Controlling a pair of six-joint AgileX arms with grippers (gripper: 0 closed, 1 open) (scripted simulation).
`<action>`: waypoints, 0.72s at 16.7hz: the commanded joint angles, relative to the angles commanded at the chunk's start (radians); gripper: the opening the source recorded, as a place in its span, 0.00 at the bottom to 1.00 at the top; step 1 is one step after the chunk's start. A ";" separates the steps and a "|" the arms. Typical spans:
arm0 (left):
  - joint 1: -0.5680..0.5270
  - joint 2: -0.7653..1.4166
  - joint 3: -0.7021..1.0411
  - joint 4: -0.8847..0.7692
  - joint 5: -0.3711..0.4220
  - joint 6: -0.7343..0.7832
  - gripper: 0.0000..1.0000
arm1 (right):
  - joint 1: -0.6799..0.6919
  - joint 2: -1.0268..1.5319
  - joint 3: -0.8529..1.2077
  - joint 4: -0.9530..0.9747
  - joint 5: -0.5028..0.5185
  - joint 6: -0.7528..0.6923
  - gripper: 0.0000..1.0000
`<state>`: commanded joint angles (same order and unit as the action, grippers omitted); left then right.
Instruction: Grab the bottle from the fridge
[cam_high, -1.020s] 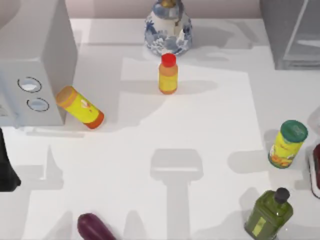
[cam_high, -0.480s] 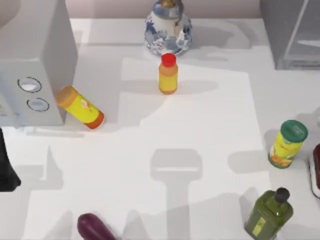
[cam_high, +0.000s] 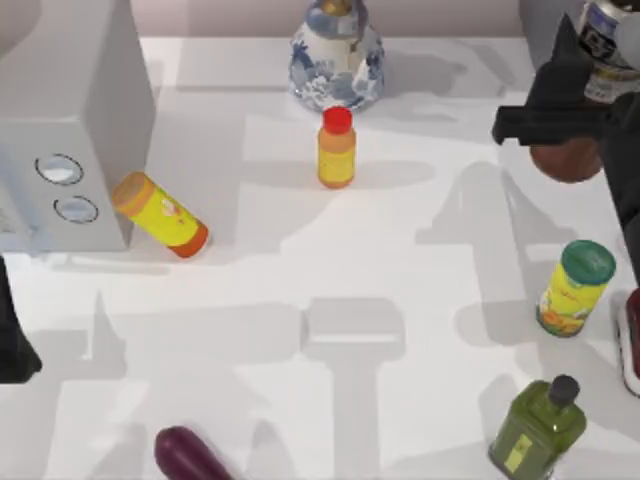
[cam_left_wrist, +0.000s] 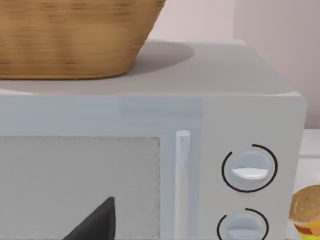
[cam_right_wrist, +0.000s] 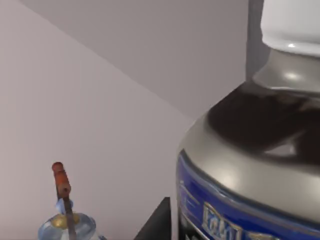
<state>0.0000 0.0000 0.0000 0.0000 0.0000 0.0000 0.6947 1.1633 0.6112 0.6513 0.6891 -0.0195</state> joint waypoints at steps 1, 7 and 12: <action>0.000 0.000 0.000 0.000 0.000 0.000 1.00 | 0.055 0.109 0.046 0.046 0.058 -0.002 0.00; 0.000 0.000 0.000 0.000 0.000 0.000 1.00 | 0.342 0.688 0.317 0.314 0.364 -0.035 0.00; 0.000 0.000 0.000 0.000 0.000 0.000 1.00 | 0.485 0.965 0.480 0.471 0.515 -0.069 0.00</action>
<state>0.0000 0.0000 0.0000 0.0000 0.0000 0.0000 1.1797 2.1285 1.0911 1.1227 1.2042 -0.0884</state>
